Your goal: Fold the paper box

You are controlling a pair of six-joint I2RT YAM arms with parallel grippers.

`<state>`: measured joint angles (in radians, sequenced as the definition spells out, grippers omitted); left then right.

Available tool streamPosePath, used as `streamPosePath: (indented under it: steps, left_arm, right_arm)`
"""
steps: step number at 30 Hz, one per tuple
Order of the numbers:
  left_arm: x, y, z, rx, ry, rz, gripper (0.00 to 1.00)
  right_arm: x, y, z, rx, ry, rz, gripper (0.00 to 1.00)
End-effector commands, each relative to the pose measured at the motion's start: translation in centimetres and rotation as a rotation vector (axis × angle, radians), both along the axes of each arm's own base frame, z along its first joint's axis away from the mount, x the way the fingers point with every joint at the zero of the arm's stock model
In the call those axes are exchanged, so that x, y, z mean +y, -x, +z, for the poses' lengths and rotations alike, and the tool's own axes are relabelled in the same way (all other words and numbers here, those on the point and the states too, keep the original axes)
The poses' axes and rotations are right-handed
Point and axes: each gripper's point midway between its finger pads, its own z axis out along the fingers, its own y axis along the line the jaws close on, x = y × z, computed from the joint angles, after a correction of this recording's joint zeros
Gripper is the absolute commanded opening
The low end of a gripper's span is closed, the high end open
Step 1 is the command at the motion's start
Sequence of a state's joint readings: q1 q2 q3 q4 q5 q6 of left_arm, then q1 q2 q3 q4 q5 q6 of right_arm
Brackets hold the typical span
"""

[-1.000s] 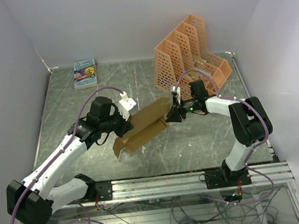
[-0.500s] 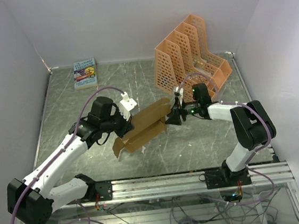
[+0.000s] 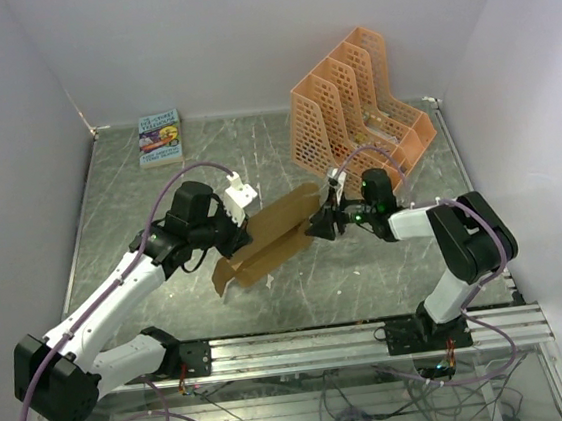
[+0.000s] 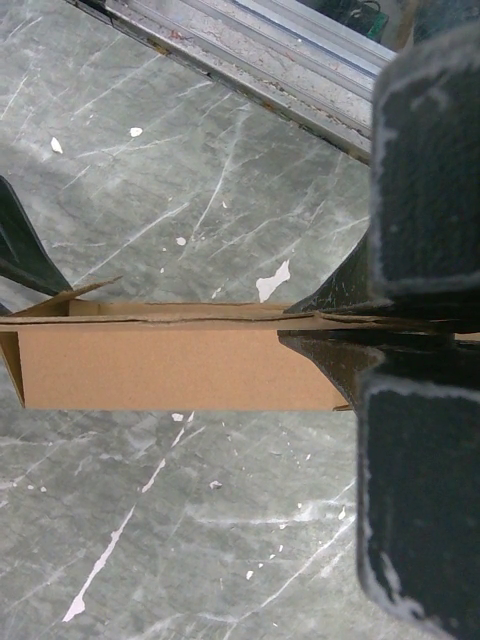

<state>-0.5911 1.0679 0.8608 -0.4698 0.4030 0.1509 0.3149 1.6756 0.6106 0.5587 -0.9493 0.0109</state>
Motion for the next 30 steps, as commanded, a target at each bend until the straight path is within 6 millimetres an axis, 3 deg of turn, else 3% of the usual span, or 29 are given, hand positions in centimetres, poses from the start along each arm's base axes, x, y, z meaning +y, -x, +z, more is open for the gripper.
streamPosePath:
  steps: [1,12,18,30]
  left_arm:
    - [-0.5,0.0,0.1,0.001,0.016,-0.008,0.07]
    - [-0.7,-0.1,-0.1,0.006,0.020,-0.011,0.07]
    - [-0.8,-0.1,-0.3,0.021,0.009,-0.016,0.07]
    - [-0.5,0.1,-0.7,0.047,-0.019,-0.004,0.07]
  right_arm:
    - [0.8,-0.9,0.5,-0.091,-0.001,-0.021,0.51]
    - [1.1,-0.6,-0.4,-0.149,0.004,-0.114,0.56]
    - [1.0,0.2,0.8,-0.208,-0.061,-0.144,0.56]
    - [0.9,0.9,-0.5,-0.225,-0.046,-0.176,0.48]
